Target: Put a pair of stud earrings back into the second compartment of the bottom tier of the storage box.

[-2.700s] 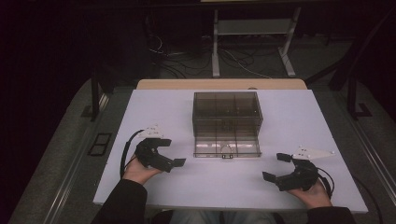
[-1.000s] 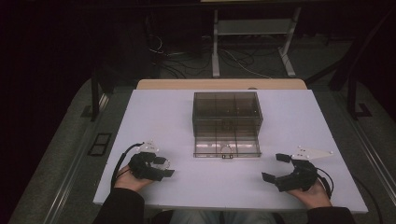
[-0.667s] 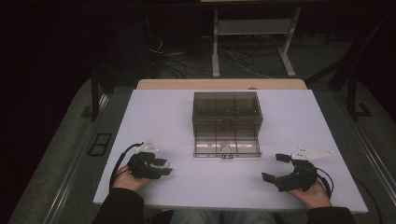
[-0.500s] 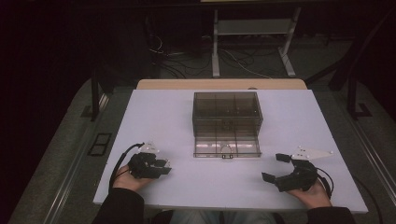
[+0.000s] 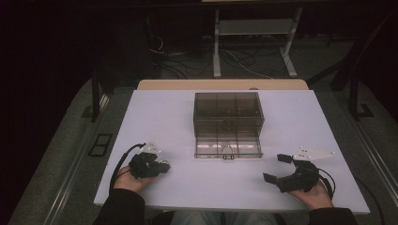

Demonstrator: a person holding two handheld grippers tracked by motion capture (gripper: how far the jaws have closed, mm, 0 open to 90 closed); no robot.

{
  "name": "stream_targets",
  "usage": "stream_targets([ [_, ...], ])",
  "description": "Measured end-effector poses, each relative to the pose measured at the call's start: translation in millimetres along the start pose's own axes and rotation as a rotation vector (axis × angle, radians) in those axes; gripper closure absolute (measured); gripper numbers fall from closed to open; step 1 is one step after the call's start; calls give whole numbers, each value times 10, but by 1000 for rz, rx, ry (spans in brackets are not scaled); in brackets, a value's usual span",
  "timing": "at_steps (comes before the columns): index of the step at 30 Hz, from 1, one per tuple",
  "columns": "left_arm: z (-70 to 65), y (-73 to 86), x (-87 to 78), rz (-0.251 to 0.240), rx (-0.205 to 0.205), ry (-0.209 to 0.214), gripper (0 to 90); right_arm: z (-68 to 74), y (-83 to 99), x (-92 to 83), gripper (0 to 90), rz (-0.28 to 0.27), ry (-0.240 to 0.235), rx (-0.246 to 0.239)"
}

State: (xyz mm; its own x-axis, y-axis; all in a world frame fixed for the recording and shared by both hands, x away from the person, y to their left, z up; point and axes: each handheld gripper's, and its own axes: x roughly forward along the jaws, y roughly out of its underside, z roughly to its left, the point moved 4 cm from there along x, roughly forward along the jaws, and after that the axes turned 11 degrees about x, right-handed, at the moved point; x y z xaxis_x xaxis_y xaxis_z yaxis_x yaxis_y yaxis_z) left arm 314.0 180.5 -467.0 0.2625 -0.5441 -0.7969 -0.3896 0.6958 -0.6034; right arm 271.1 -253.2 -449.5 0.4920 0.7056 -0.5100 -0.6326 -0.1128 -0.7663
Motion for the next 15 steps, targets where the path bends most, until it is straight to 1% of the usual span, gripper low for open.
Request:
stream_targets([
  [3, -1, -9, -4, 11, -10, 4, 848, 1, -1, -3, 1, 0, 0, 2],
  [8, 14, -4, -13, 7, -29, 28, 849, -1, -2, -4, 1, -1, 0, 0],
  [12, 22, -7, -35, -8, -37, 33, 849, -4, -3, -8, 1, -3, 1, 0],
  [13, 16, -12, -43, -14, -49, 34, 849, -7, -3, -9, 1, -3, 1, -1],
  [14, 21, -14, -52, -22, -46, 33, 850, -6, -3, -10, 1, -2, 1, 1],
  [15, 22, -18, -66, -27, -54, 32, 849, -6, -3, -10, 1, -3, 1, 1],
])
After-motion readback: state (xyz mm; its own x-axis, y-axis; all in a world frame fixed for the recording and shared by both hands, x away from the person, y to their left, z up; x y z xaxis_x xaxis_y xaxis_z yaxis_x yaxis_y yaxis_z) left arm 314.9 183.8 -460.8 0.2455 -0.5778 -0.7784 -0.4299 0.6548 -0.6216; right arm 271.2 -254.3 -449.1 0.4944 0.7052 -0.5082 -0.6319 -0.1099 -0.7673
